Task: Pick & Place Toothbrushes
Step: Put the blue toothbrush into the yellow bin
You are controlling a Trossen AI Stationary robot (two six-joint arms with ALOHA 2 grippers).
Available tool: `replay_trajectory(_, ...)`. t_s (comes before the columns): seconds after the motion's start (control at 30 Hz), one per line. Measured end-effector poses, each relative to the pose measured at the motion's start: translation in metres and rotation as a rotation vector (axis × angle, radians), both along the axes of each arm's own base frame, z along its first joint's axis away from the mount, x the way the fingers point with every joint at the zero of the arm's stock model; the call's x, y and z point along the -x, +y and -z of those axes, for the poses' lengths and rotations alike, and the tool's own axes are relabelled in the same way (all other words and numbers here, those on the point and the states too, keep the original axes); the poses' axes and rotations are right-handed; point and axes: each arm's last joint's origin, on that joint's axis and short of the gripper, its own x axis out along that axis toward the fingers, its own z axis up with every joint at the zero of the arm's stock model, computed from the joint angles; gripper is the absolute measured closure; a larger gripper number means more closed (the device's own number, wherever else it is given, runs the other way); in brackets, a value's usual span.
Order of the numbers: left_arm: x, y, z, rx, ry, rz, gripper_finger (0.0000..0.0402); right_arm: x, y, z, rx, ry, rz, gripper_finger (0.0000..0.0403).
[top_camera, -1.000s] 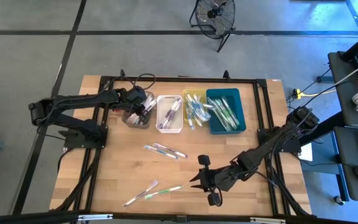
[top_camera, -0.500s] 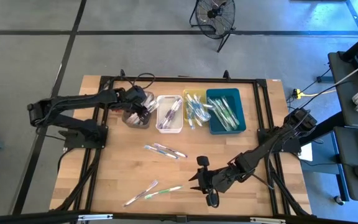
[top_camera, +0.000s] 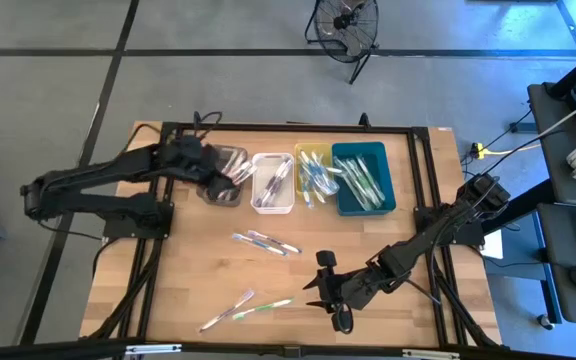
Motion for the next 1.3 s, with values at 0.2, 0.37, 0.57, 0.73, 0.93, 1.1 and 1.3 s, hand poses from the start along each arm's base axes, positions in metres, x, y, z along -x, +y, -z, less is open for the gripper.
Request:
replay_trajectory(0.2,0.003,-0.044,-0.014,-0.013,-0.102,0.189,0.0255,0.000,0.000,0.000,0.018,-0.006,-0.012,0.0219)
replay_trajectory(0.37,-0.003,-0.079,-0.008,-0.104,-0.059,0.293,0.0256,-0.001,0.000,-0.001,0.011,-0.016,-0.012,0.0218)
replay_trajectory(0.57,-0.017,-0.115,0.012,-0.316,0.060,0.466,0.0256,-0.001,0.001,-0.002,0.010,-0.027,-0.017,0.0230)
replay_trajectory(0.73,-0.031,-0.140,0.039,-0.533,0.194,0.647,0.0256,-0.001,0.001,-0.003,0.007,-0.032,-0.017,0.0242)
replay_trajectory(0.93,-0.047,-0.152,0.074,-0.671,0.372,0.678,0.0256,-0.001,0.001,-0.003,-0.001,-0.030,-0.012,0.0252)
replay_trajectory(1.1,-0.056,-0.151,0.092,-0.751,0.468,0.638,0.0256,-0.001,0.001,-0.003,-0.010,-0.027,-0.006,0.0257)
replay_trajectory(1.3,-0.063,-0.141,0.100,-0.702,0.525,0.654,0.0256,-0.001,0.001,-0.003,-0.010,-0.027,-0.006,0.0262)
